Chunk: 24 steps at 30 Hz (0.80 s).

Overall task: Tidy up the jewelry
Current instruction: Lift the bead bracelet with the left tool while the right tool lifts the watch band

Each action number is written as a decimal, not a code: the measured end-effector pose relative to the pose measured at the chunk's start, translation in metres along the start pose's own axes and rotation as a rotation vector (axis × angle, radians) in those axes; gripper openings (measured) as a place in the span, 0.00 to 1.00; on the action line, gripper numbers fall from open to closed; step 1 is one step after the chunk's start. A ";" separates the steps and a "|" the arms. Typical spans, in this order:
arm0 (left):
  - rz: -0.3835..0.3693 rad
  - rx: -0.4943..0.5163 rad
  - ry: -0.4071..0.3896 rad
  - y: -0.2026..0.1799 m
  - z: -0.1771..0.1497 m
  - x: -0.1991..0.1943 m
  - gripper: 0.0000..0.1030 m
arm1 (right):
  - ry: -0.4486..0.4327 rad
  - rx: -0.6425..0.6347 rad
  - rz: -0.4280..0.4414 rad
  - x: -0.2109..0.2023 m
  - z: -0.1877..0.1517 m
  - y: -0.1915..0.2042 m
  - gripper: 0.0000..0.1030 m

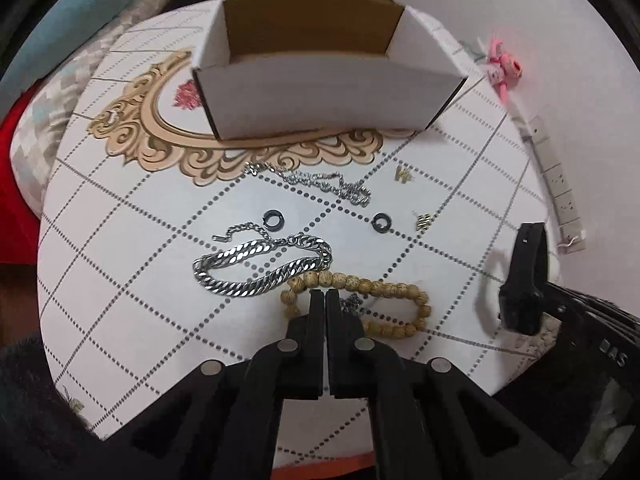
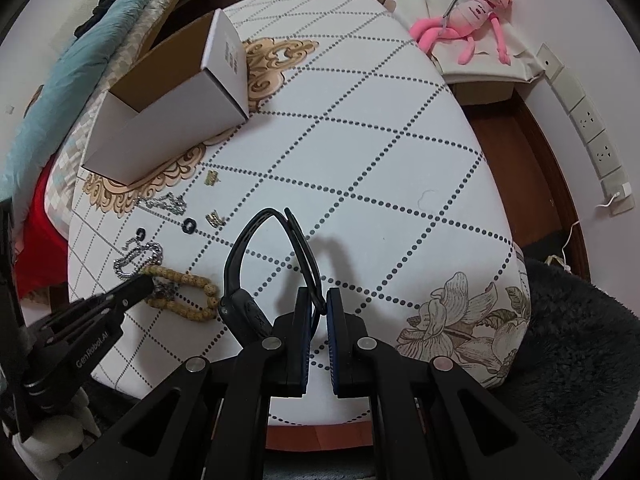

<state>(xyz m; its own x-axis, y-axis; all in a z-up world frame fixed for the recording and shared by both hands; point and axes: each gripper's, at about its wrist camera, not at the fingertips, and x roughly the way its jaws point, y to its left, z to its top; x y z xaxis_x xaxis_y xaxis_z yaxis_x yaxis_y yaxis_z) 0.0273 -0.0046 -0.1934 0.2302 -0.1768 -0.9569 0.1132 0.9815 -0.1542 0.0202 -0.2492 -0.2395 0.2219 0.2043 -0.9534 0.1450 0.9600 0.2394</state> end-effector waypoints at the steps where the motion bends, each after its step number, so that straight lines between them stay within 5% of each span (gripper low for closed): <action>1: -0.007 -0.001 -0.012 0.002 -0.002 -0.008 0.00 | -0.005 0.000 0.004 -0.003 0.000 0.000 0.08; 7: -0.063 -0.023 -0.064 0.010 -0.002 -0.042 0.00 | -0.037 -0.014 0.026 -0.019 0.005 0.006 0.08; 10: -0.154 -0.118 -0.065 0.024 0.001 -0.038 0.03 | -0.047 -0.021 0.034 -0.024 0.007 0.012 0.08; 12: -0.141 -0.139 -0.028 0.019 0.010 -0.016 0.09 | -0.053 -0.022 0.035 -0.025 0.007 0.014 0.08; 15: -0.127 -0.173 0.017 0.020 0.008 0.004 0.34 | -0.059 -0.023 0.033 -0.025 0.006 0.015 0.08; 24: 0.003 -0.113 0.037 0.002 0.002 0.030 0.36 | -0.065 0.003 0.015 -0.012 -0.002 0.002 0.08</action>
<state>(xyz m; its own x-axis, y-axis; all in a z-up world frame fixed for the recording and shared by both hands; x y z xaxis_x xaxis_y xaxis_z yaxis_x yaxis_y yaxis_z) 0.0365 -0.0085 -0.2219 0.1940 -0.1730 -0.9656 0.0021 0.9844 -0.1759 0.0163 -0.2496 -0.2281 0.2859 0.2056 -0.9359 0.1439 0.9564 0.2540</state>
